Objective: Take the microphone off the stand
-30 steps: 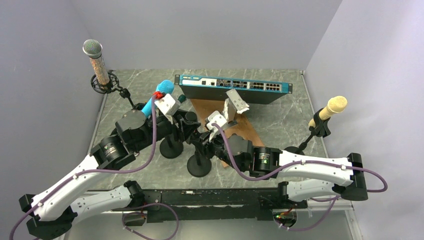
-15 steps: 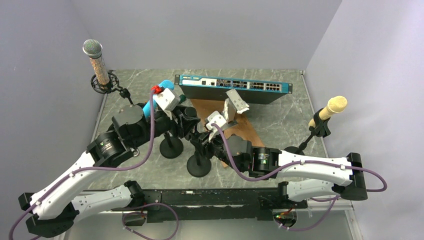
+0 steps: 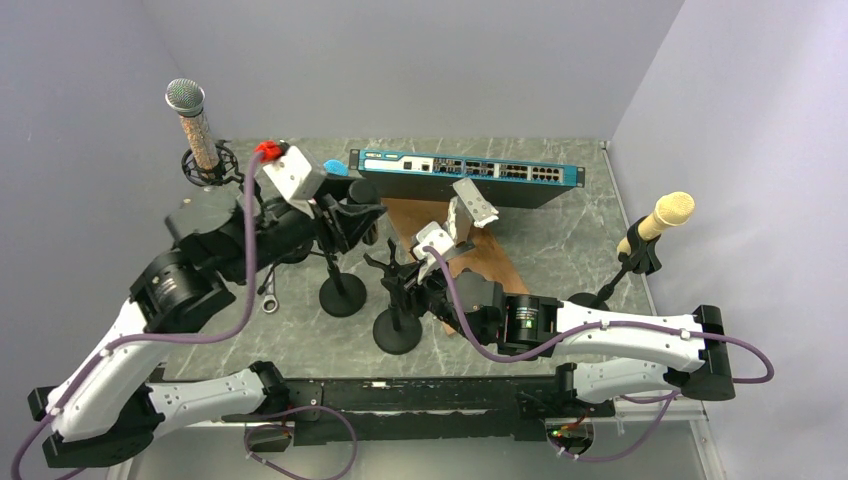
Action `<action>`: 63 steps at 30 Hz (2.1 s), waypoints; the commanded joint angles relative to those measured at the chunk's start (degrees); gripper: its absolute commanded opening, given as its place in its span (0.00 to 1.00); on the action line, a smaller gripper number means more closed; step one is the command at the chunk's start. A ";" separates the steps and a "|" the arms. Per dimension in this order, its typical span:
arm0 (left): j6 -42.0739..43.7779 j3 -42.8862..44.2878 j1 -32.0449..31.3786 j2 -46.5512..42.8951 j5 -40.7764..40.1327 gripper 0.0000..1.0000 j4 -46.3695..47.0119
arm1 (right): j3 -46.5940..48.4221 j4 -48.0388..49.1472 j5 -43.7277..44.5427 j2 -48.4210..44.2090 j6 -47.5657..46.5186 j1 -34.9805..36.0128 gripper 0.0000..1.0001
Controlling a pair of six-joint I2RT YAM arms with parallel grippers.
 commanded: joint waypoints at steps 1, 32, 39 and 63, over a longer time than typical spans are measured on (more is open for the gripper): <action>4.19 8.64 -0.27 0.49 1.44 0.14 -2.19 | -0.56 0.97 1.00 0.58 1.02 0.12 0.00; 7.70 22.96 -0.25 -9.14 -41.87 0.00 -19.56 | -2.00 0.42 1.89 0.32 1.59 0.14 0.00; 18.11 11.57 -0.27 -8.47 -63.48 0.00 -14.34 | -2.11 -0.03 2.15 0.36 2.07 0.07 0.00; 5.56 -4.67 39.63 -6.51 -35.76 0.00 -21.80 | 1.67 -3.96 -1.22 -0.79 0.50 0.12 1.00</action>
